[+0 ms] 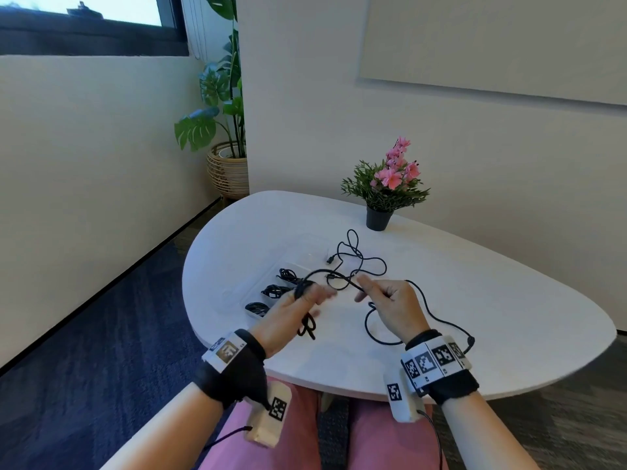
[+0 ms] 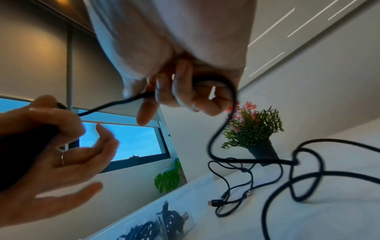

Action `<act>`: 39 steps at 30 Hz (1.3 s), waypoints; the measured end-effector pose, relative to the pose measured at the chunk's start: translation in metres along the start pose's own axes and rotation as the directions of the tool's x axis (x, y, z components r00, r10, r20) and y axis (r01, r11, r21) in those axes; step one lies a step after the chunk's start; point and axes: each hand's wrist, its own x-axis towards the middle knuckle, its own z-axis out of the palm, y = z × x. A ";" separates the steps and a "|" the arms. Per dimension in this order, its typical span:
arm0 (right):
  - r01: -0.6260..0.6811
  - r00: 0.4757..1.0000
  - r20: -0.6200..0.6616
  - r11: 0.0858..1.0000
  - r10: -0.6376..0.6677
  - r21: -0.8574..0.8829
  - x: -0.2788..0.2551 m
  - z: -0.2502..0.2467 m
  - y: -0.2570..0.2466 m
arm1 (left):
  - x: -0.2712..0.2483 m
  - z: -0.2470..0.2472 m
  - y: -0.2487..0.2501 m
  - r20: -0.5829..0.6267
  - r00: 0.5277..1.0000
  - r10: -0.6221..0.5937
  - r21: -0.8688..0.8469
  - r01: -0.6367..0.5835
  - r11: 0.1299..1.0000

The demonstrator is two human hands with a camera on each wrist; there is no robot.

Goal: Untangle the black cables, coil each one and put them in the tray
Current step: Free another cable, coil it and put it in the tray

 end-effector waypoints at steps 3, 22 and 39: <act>-0.055 0.998 0.045 0.996 0.052 0.064 -0.007 0.000 0.002 | 0.004 -0.008 0.001 -0.059 0.997 0.055 -0.242 -0.067 0.968; 0.127 0.932 0.343 0.992 -0.113 -0.018 -0.018 0.019 -0.002 | 0.024 -0.013 0.009 -0.453 0.891 -0.017 0.051 0.045 0.998; 0.124 0.986 0.104 0.989 -0.132 0.083 0.007 0.009 -0.011 | 0.005 0.008 -0.006 0.030 0.998 -0.064 0.260 0.054 0.964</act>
